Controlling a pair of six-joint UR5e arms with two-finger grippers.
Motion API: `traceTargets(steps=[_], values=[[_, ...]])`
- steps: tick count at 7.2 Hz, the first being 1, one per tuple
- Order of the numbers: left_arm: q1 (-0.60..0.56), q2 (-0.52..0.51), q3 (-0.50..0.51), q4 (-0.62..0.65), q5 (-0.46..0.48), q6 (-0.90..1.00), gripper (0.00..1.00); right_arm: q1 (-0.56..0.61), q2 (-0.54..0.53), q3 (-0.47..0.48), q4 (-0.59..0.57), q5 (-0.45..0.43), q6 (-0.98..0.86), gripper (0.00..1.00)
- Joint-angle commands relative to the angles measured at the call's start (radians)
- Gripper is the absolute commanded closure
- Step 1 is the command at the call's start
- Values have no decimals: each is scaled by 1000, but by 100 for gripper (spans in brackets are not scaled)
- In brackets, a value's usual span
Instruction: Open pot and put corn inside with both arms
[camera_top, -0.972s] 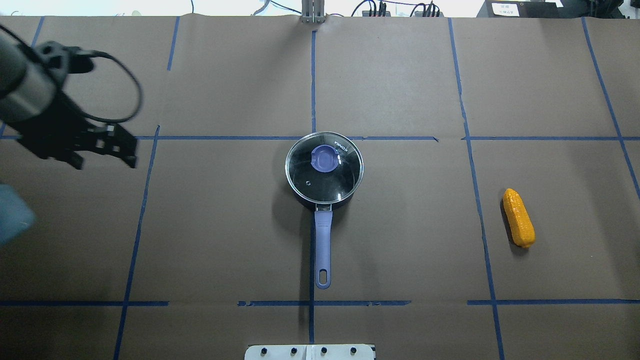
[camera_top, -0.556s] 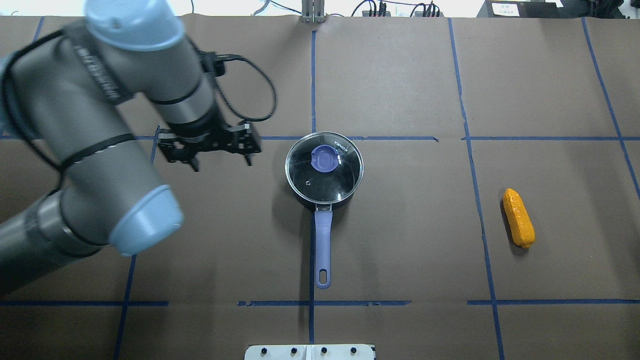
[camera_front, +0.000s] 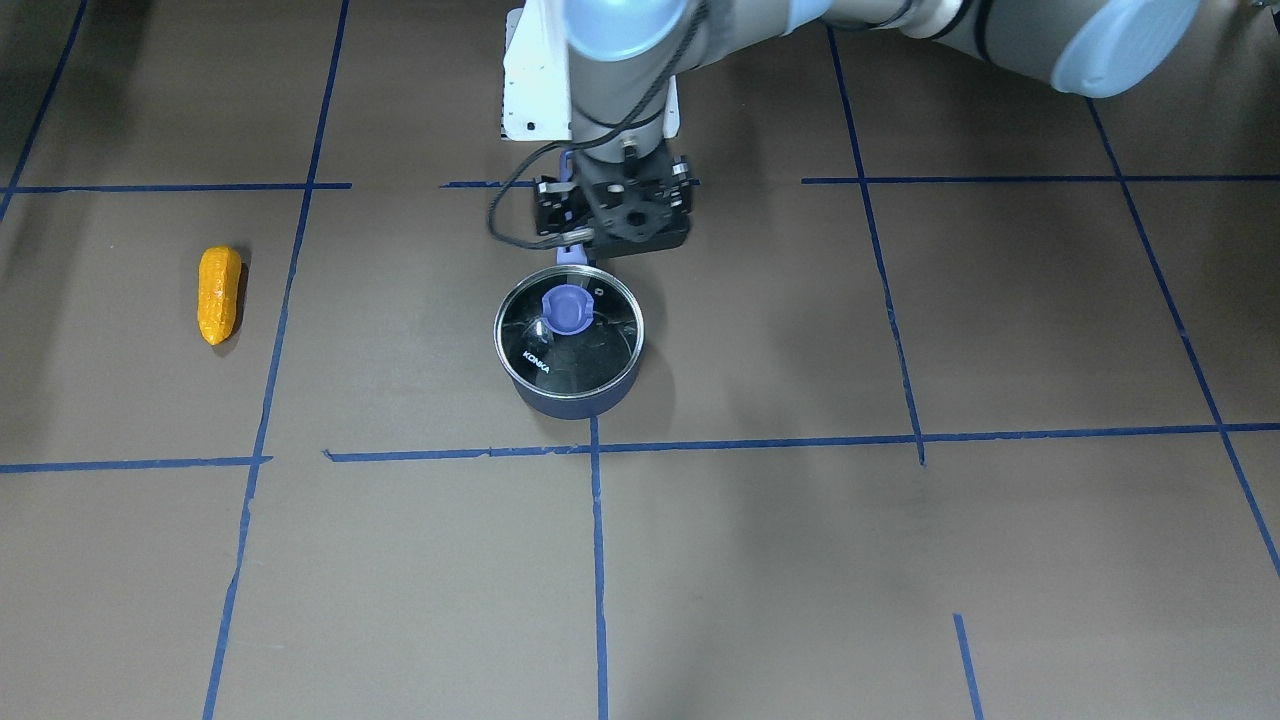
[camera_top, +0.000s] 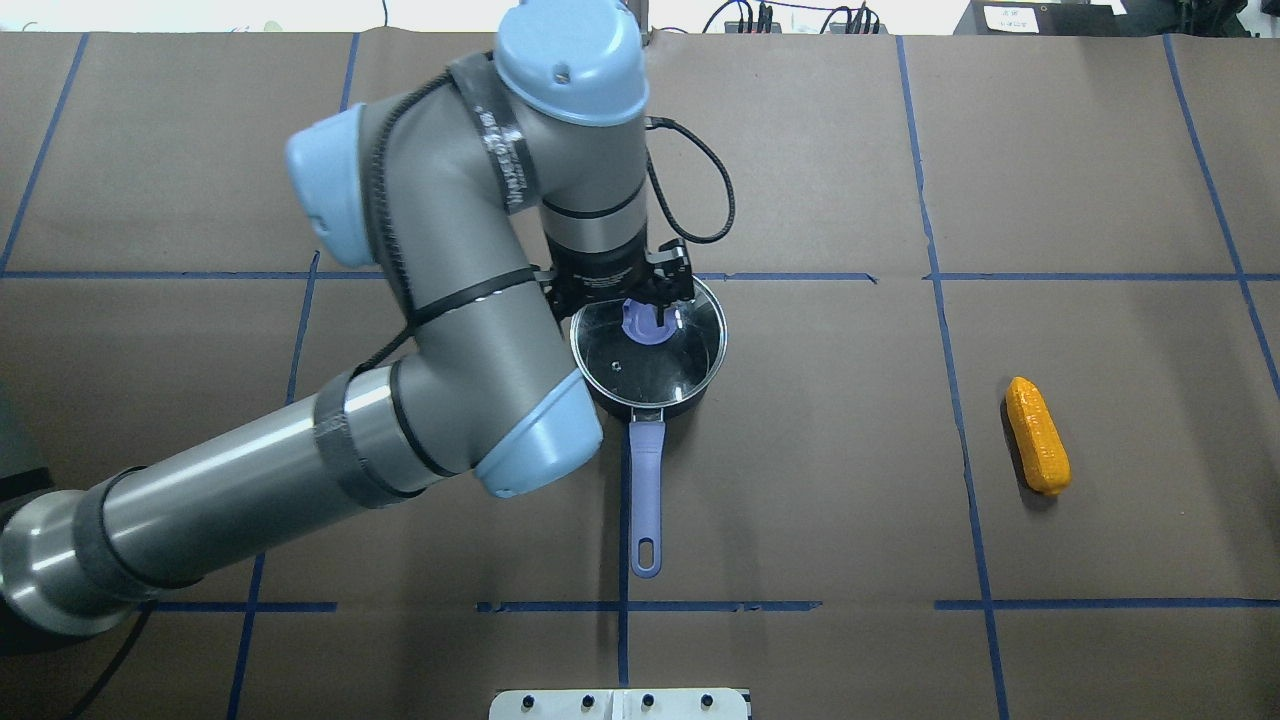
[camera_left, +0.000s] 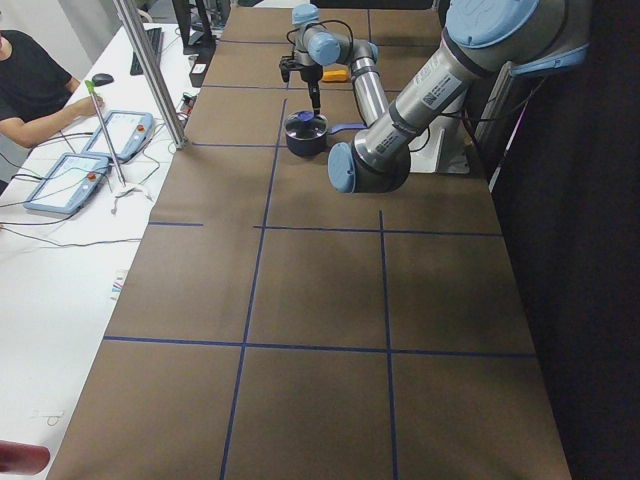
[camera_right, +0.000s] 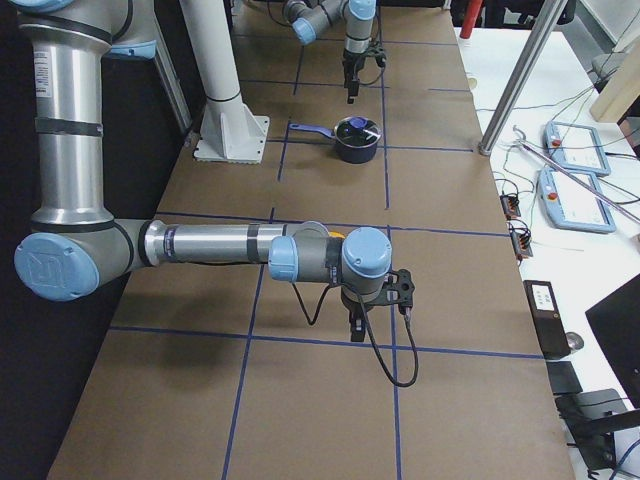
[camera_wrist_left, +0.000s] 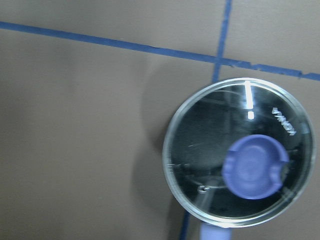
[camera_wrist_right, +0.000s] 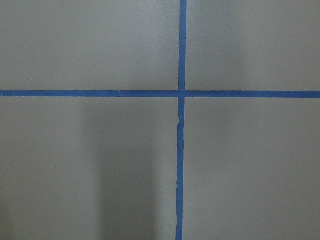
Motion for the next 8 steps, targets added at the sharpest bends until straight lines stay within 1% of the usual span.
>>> traceTargets(steps=[1,4,5,8], values=[[26,-45,120,-94,30,-29,0,0,1,1,-1,1,1,0],[33,-46,154,-109,33,-26,0,0,5,3,0,1,1,0],[33,-48,181,-150,38,-28,0,0,7,1,0,1,1,0],[33,-48,215,-174,40,-28,0,0,10,0,-1,1,1,0]])
